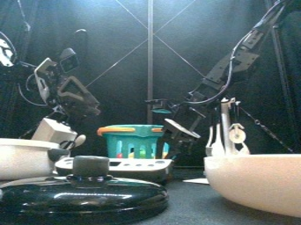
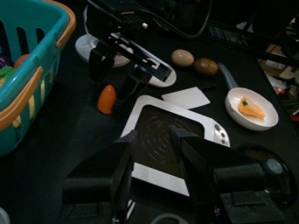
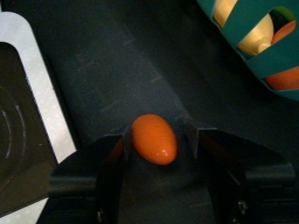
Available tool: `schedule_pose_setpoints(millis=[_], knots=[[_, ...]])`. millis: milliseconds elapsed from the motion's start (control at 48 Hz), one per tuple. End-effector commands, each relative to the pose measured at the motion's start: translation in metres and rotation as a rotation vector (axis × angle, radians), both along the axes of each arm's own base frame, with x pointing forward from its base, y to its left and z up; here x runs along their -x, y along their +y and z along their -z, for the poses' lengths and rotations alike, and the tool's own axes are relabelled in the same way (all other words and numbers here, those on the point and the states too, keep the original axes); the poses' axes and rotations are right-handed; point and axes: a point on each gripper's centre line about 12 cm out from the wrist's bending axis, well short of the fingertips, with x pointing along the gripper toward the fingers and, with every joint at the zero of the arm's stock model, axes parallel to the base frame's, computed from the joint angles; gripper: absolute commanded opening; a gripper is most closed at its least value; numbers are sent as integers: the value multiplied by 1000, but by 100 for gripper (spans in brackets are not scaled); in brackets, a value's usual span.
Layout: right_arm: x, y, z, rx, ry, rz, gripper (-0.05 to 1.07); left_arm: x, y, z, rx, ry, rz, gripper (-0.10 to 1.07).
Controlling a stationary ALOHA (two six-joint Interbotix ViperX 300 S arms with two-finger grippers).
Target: Grab carrot bottom
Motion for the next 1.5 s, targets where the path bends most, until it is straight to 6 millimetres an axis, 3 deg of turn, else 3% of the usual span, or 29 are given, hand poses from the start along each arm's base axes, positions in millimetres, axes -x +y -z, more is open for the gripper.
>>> schedule_pose_setpoints(millis=[0, 271, 562, 1146, 1333, 1479], knots=[[-5, -1, -12, 5, -32, 0, 81, -2, 1, -5, -8, -17, 0, 76], [-6, -1, -19, 1, -53, 9, 64, -2, 2, -5, -5, -17, -2, 76], [-4, 1, -42, 13, -106, 4, 64, -2, 2, -5, -6, -17, -3, 76], [-4, 7, -47, 14, -117, -8, 64, -2, 2, -5, -6, -17, -4, 76], [-2, 8, -46, 0, -115, 2, 68, -2, 2, -4, -3, -16, -4, 76], [4, 8, -47, 7, -111, -5, 84, -1, 2, -3, -3, -13, -5, 76]])
